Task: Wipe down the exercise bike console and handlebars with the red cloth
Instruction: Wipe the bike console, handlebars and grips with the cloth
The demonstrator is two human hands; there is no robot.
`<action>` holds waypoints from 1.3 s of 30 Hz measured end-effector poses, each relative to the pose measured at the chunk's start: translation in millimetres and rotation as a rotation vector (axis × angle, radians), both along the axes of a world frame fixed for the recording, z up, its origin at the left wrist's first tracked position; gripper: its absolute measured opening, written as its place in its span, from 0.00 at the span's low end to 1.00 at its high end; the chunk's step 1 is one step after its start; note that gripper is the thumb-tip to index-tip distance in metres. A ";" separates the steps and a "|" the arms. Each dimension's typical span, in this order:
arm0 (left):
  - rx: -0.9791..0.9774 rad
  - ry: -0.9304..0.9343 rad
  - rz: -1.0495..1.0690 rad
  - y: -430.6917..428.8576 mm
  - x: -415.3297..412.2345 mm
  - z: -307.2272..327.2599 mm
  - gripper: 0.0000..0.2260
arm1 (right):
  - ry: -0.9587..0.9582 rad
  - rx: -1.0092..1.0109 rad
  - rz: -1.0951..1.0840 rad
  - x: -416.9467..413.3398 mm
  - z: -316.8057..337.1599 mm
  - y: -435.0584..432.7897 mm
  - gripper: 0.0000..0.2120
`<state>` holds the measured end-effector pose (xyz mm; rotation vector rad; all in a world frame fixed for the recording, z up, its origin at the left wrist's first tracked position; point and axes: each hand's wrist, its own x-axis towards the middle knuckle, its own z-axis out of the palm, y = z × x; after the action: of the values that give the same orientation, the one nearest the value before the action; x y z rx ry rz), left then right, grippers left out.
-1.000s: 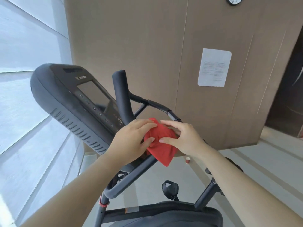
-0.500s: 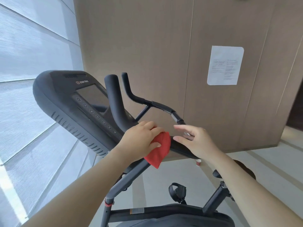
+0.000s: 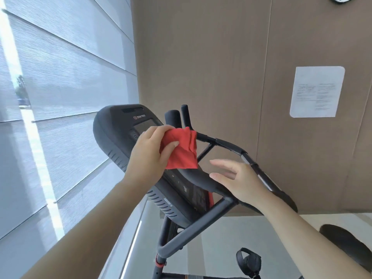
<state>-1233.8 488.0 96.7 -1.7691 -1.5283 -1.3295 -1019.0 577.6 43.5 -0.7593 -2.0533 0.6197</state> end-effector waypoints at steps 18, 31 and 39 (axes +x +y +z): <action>-0.084 -0.517 -0.104 48.2 -12.7 11.3 0.07 | -0.124 0.061 -0.034 0.1 -17.5 20.3 0.18; -0.060 -0.506 -0.070 42.1 11.0 9.9 0.21 | -0.125 0.084 -0.118 29.9 -30.1 20.3 0.23; -0.039 -0.535 -0.084 56.0 9.7 0.5 0.20 | -0.043 0.078 -0.149 30.0 -31.1 19.9 0.21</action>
<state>-1224.1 544.0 97.2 -1.5887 -1.7662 -1.9403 -989.0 597.5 12.4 -0.8768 -2.0258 0.4401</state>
